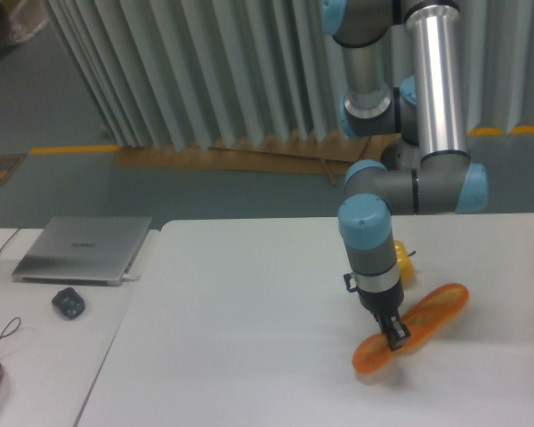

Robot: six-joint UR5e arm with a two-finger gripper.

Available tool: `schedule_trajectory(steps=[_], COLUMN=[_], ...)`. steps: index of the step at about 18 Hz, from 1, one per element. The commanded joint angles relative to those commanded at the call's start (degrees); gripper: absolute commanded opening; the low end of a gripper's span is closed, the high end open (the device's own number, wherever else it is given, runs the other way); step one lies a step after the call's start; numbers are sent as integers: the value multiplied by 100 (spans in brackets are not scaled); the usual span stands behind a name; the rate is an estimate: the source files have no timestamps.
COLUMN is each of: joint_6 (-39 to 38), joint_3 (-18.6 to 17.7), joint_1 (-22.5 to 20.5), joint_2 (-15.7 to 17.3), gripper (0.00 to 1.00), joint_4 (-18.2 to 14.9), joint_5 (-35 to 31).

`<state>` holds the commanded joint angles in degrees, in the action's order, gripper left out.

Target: Place the bread in the basket

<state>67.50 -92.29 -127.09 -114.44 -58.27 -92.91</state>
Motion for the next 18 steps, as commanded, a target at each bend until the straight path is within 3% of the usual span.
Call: schedule_trajectory(steps=[10, 18], joint_6=[114, 492], joint_3=[-70, -88], joint_1=[-220, -422], joint_2=[387, 827], gripper=[33, 33], joint_4=[-44, -527], joint_5=[247, 238])
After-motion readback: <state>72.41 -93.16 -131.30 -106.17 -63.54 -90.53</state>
